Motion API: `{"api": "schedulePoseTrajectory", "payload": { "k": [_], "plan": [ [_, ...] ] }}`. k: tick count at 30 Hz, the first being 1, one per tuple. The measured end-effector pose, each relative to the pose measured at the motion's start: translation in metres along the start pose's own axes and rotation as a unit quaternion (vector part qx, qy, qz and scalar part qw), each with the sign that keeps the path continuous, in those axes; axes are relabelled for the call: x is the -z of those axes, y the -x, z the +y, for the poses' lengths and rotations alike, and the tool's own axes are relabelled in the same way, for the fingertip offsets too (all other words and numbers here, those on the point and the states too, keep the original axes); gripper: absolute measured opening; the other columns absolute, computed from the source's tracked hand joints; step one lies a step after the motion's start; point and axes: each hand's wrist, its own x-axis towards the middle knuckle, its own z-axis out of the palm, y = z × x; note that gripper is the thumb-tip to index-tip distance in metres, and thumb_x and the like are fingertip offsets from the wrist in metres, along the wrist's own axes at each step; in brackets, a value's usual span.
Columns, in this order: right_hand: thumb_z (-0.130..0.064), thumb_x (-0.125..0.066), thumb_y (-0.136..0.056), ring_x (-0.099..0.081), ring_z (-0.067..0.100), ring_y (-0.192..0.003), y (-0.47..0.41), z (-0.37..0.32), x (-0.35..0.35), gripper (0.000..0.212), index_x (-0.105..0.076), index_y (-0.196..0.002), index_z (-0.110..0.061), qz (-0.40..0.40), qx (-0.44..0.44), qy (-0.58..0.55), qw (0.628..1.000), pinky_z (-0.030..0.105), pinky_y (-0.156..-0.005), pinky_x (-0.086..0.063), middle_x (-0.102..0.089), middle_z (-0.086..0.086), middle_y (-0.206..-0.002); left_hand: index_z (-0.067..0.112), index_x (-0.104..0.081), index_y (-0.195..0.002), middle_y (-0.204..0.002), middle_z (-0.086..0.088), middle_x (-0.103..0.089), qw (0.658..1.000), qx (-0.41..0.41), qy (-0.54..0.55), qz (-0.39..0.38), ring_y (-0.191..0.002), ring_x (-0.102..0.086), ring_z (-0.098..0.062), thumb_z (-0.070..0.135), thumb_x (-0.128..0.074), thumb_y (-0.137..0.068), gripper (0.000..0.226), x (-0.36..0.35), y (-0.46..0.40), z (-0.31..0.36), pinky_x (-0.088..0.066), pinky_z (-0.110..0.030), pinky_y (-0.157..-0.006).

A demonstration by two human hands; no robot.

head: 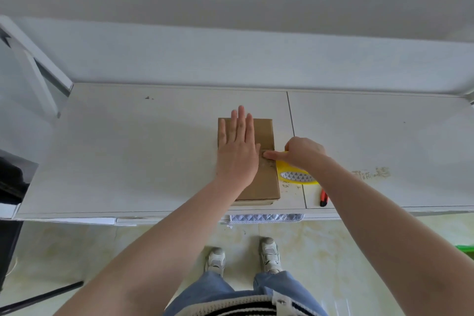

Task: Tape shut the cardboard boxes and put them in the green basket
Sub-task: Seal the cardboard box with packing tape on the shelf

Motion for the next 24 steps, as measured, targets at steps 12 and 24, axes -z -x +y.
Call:
{"api": "schedulePoseTrajectory", "payload": {
  "k": [12,24],
  "plan": [
    [-0.063,-0.063,-0.081,-0.058,0.015,-0.064,0.010,0.030,0.027,0.043,-0.063,-0.065,-0.023,-0.006,0.174,-0.215,0.961,0.029,-0.060,-0.043,-0.057,-0.007,-0.061,0.039,0.007,-0.154,-0.162,0.002,0.022,0.965,0.122,0.228,-0.030,-0.122,-0.052,-0.035,0.065,-0.029,-0.094,0.075,-0.001,0.015,-0.046,-0.050,-0.038,-0.077],
    [-0.085,-0.053,-0.069,-0.053,0.013,-0.062,0.030,-0.030,0.054,0.070,-0.052,-0.066,-0.015,0.055,0.063,0.084,0.993,0.026,-0.053,-0.033,-0.057,-0.002,-0.066,0.047,0.010,-0.151,-0.161,0.010,0.021,0.926,0.127,0.349,-0.061,-0.143,-0.031,-0.029,0.065,-0.036,-0.093,0.076,-0.005,0.018,-0.079,-0.042,-0.045,-0.100]
  ]
}}
